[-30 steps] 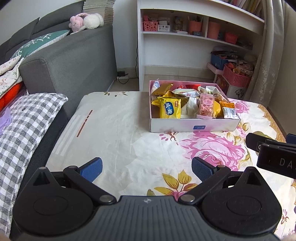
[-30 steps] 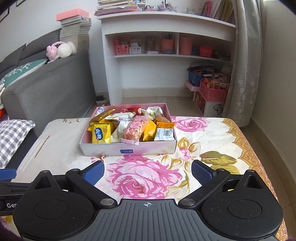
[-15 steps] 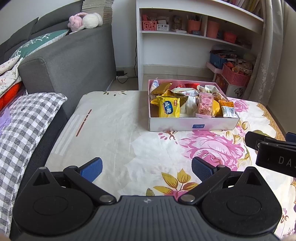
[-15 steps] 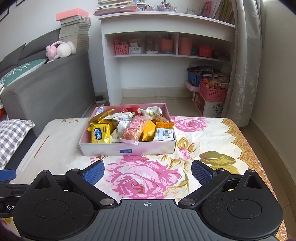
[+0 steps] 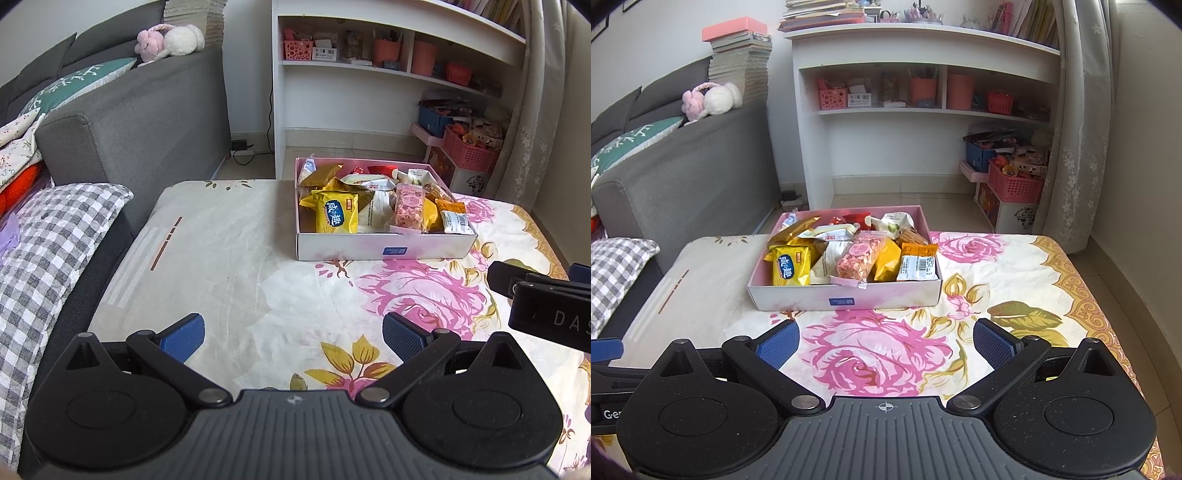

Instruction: Organize snacks

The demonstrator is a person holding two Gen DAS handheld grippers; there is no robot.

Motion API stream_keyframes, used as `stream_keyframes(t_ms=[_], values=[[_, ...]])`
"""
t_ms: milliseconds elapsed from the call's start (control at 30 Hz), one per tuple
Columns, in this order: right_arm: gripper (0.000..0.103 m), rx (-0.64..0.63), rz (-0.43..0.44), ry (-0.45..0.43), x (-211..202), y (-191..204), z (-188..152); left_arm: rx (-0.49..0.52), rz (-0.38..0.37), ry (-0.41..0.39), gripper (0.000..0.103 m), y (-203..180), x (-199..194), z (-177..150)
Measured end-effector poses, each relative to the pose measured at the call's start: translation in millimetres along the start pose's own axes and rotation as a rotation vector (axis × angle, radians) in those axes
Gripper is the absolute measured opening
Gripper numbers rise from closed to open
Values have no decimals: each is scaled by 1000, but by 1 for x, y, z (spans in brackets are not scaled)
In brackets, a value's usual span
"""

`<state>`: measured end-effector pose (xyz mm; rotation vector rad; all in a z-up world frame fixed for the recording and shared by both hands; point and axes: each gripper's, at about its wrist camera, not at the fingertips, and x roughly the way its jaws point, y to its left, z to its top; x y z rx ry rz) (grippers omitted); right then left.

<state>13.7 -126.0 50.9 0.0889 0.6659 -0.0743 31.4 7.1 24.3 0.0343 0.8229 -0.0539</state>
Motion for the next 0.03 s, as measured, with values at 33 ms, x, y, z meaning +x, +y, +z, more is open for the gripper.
stream_keyframes(t_ms=[33], values=[[101, -1, 0, 0, 0, 0, 0, 3, -4, 1, 103, 0, 1, 0]])
